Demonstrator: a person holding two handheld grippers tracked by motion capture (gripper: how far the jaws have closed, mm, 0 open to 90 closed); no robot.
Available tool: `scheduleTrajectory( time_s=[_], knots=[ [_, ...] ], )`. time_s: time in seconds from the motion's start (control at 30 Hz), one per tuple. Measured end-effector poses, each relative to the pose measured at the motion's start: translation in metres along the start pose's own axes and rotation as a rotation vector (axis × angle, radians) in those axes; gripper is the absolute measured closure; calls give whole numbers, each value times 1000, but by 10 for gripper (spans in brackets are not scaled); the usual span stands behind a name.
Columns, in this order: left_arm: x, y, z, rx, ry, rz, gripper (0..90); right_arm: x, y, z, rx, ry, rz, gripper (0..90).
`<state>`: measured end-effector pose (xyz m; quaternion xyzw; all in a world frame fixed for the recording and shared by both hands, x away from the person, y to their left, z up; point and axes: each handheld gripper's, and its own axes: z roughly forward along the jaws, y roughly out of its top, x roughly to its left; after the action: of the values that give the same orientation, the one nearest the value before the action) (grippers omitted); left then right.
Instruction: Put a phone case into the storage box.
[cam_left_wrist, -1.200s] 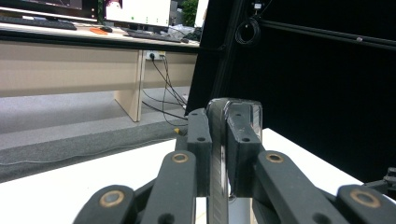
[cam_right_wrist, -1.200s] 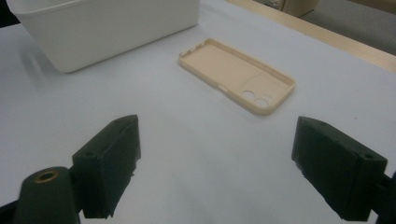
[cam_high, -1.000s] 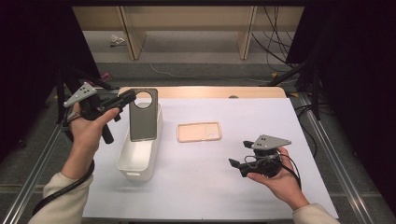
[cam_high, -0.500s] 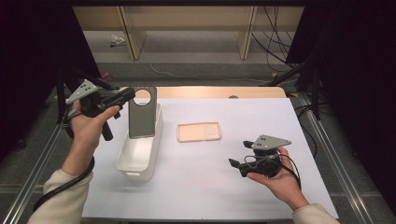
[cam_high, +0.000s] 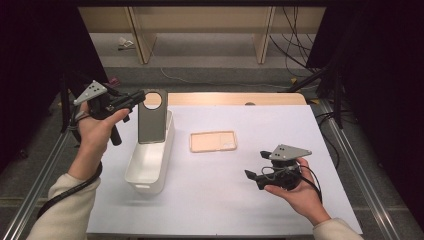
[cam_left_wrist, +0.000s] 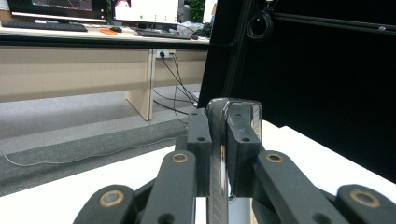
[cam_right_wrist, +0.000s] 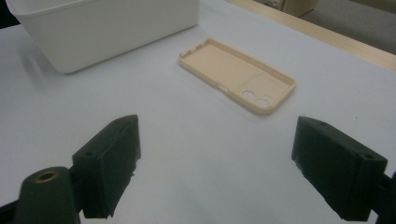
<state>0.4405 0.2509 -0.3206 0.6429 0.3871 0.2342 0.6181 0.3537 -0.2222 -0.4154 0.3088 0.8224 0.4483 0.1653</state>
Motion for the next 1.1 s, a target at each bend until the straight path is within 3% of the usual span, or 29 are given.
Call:
scheduleTrajectory(
  time_s=[1.1],
  knots=[
    [19, 4, 22, 31, 26, 5, 813, 0, 0, 0, -3, 0, 3, 162]
  ],
)
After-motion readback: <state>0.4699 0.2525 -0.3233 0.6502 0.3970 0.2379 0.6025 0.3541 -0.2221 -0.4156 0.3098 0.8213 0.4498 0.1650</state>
